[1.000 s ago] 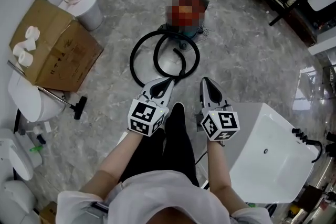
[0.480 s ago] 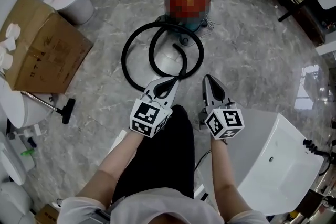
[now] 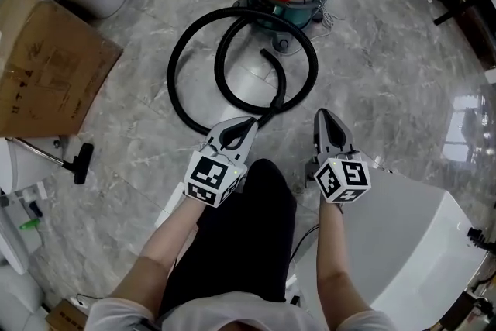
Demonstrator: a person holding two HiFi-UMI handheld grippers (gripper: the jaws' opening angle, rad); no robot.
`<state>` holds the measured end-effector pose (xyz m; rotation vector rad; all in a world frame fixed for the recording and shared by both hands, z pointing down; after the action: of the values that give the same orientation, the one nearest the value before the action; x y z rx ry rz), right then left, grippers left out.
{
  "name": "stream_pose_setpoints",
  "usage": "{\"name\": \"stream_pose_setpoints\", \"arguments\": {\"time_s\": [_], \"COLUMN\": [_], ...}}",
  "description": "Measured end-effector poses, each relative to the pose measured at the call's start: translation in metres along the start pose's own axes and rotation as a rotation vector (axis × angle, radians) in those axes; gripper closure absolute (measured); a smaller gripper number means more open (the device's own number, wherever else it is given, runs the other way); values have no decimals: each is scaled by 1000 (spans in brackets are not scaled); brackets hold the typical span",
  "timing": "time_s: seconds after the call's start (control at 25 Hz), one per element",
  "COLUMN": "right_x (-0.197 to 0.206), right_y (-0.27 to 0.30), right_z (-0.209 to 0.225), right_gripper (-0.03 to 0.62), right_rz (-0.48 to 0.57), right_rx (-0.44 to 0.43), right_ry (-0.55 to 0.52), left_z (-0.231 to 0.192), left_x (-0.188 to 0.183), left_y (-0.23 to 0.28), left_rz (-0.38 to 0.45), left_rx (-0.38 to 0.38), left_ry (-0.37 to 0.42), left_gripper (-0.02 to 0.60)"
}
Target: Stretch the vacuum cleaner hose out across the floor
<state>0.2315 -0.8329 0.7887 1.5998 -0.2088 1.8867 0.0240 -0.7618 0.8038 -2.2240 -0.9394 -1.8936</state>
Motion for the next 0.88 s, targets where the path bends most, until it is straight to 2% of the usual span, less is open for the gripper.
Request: {"name": "stream_pose_setpoints", "arguments": {"time_s": [0.48,0.64,0.88], "right_x": [116,144,185], "right_y": [70,86,107], "right_z": [55,69,85], "right_gripper": [580,580,580], "right_rz": [10,14,-4], "right_rx": [-24,-40,-54], "right_ry": [-45,-42,0], "left_z": [-56,-75,-101], "left_x": [109,137,180], "left_y": [82,103,121], "left_rz": [47,63,46], "left_rx": [28,40,35], "left_ry": [34,4,18], "left_gripper": [572,572,572]}}
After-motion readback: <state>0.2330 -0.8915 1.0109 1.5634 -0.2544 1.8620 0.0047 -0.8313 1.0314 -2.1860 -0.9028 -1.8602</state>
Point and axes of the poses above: the fingertips, and each gripper's own axes: y forward along the fingers, z to its right, x out of its underside, the point moved 7 cm from there along -y, backward along the fingers, and after that the axes turned 2 degrees about z, right-handed, at the moved point
